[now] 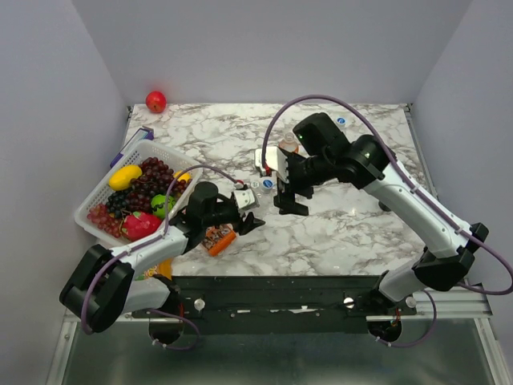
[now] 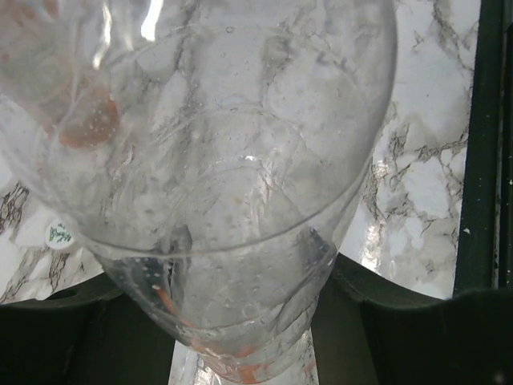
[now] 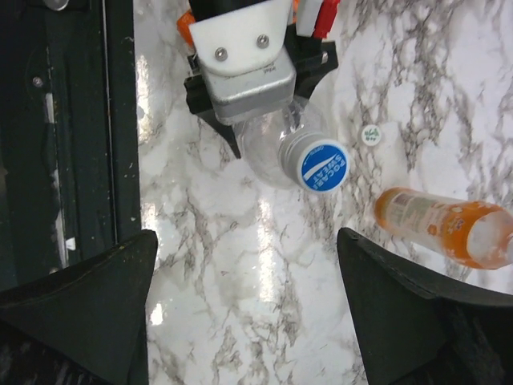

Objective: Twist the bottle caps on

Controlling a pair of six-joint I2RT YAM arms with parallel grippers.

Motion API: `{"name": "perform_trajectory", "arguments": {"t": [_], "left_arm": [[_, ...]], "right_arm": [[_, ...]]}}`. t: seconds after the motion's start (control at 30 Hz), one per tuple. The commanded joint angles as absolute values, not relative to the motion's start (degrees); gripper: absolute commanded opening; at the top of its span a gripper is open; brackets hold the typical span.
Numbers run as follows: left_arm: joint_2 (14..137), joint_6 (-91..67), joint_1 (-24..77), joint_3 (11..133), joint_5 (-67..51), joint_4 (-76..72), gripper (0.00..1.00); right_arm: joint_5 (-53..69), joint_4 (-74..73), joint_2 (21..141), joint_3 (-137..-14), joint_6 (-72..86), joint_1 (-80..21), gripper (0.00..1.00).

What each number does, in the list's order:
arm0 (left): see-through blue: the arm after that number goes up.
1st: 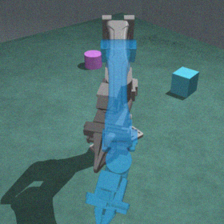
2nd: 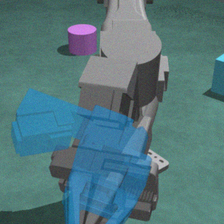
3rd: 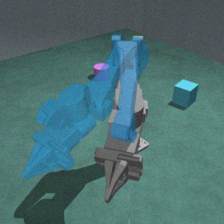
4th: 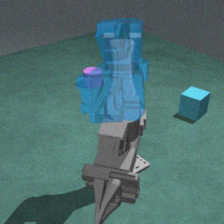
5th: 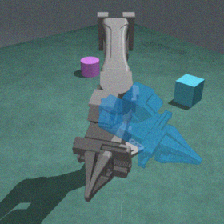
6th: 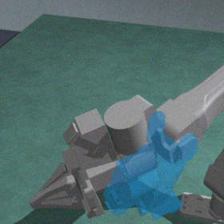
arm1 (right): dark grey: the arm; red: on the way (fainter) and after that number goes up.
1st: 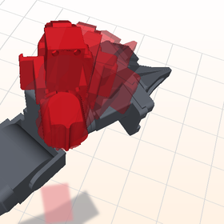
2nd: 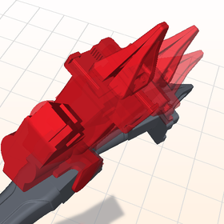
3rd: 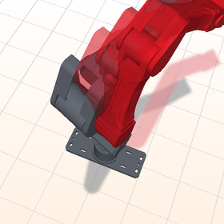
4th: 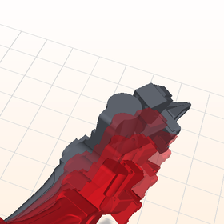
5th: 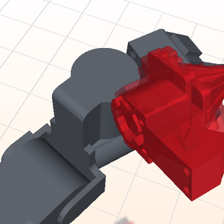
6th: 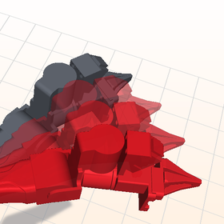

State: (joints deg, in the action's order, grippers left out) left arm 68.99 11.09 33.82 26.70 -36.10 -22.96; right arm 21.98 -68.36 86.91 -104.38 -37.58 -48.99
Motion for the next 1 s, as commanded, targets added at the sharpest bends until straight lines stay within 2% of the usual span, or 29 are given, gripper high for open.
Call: {"name": "perform_trajectory", "arguments": {"t": [0.0,0.2,0.43,0.97], "left_arm": [[69.7,10.9,33.66,29.7,-42.53,-20.84,0.0],[69.87,11.34,33.58,31.55,-44.21,-18.55,0.0],[69.26,6.16,32.61,32.26,-44.65,-19.86,0.0],[68.12,0.18,27.43,32.26,-43.51,-23.99,0.0]], "right_arm": [[24.61,-56.61,87.98,-102.66,-40.6,-48.78,1.0],[26.28,-50.19,88.24,-101.69,-42.45,-48.87,1.0],[30.15,-57.74,88.33,-100.81,-48.34,-48.87,1.0],[24.26,-60.73,85.61,-95.28,-45.88,-48.87,1.0]]}}
